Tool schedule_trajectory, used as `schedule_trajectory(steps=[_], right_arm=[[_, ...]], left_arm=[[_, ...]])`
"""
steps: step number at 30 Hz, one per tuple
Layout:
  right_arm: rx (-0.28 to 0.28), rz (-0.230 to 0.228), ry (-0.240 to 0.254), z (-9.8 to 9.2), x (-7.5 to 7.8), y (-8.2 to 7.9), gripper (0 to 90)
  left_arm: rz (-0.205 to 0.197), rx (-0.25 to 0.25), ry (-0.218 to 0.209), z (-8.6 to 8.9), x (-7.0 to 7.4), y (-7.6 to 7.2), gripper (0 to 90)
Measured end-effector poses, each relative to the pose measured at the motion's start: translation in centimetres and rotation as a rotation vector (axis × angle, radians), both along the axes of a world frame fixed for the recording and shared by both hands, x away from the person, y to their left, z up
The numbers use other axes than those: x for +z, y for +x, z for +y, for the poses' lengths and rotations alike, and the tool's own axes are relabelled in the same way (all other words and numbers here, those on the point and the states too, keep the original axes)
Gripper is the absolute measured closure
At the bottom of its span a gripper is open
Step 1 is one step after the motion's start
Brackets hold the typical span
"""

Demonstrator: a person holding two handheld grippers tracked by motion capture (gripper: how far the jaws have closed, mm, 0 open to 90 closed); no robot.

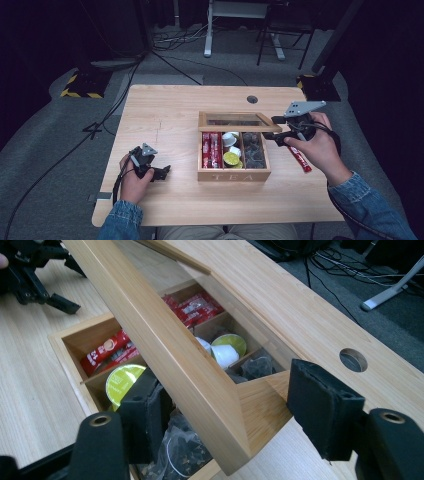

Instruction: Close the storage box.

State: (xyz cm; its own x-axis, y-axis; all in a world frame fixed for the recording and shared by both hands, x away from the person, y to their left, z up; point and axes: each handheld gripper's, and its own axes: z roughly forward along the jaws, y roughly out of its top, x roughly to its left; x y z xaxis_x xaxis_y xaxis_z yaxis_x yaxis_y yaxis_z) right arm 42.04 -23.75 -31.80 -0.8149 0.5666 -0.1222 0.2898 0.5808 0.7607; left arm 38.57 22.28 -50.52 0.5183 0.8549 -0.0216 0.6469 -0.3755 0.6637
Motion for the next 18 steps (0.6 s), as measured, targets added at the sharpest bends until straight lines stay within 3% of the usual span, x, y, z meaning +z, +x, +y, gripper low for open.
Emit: schedule_trajectory(steps=[11, 18], right_arm=[[0.022, -0.018, -0.036, 0.1, -1.6, -1.1, 30.1], [0.043, -0.040, -0.087, 0.4, -3.0, -2.0, 27.7]], left_arm=[[-0.002, 0.001, 0.000, 0.0, 0.0, 0.0, 0.5], [-0.003, 0.003, 0.000, 0.0, 0.0, 0.0, 0.5]])
